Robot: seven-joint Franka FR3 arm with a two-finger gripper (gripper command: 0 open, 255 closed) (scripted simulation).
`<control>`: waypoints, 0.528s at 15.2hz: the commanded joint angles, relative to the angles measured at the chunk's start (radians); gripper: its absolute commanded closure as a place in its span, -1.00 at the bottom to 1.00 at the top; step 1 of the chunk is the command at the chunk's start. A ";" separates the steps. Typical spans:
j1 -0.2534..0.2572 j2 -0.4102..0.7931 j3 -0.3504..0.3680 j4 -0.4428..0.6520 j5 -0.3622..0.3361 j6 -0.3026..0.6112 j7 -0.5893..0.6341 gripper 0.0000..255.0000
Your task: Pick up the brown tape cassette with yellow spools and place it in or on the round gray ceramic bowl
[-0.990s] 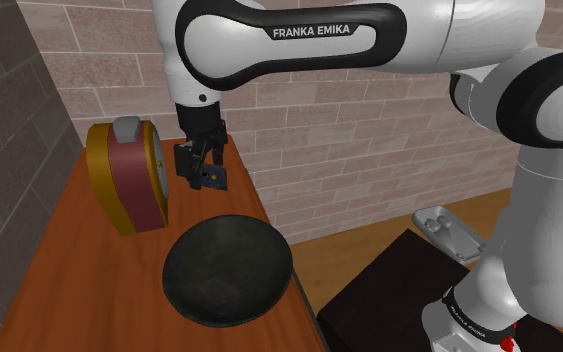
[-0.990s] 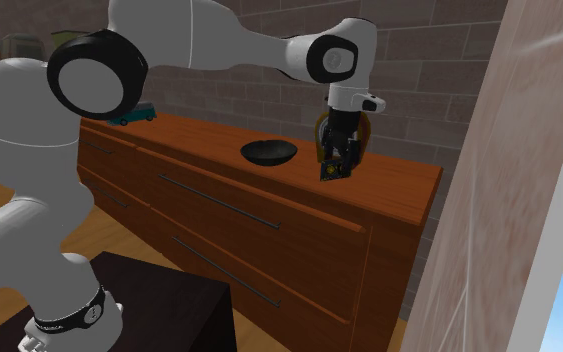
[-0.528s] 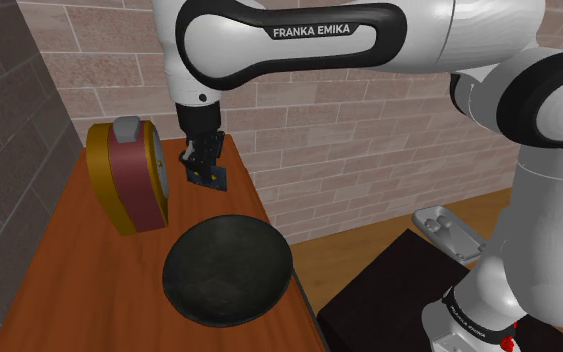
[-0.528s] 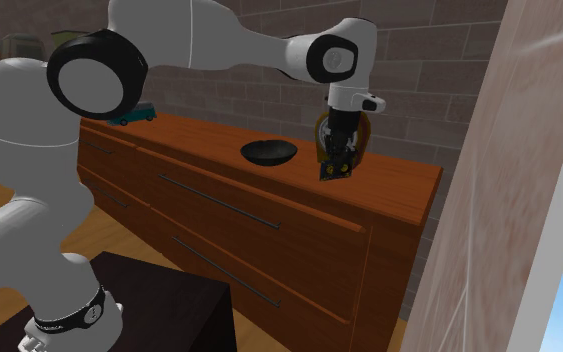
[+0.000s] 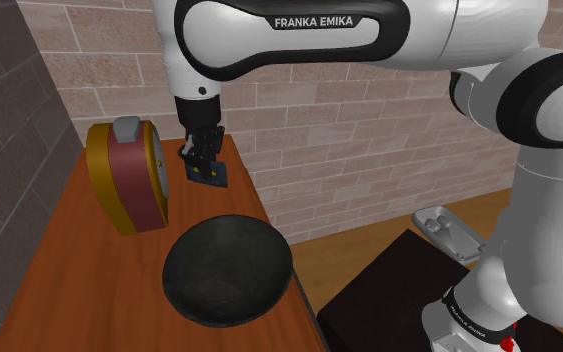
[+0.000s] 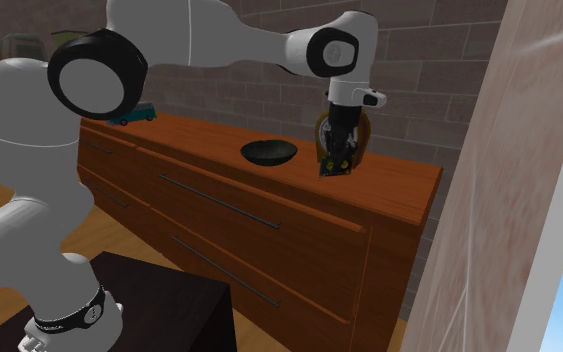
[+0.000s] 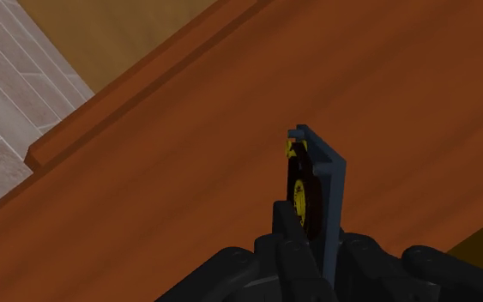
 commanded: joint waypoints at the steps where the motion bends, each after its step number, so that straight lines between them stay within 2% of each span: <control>1: 0.004 0.006 0.001 0.033 -0.002 -0.028 0.001 1.00; 8: 0.019 0.033 0.002 0.169 -0.010 -0.137 0.005 1.00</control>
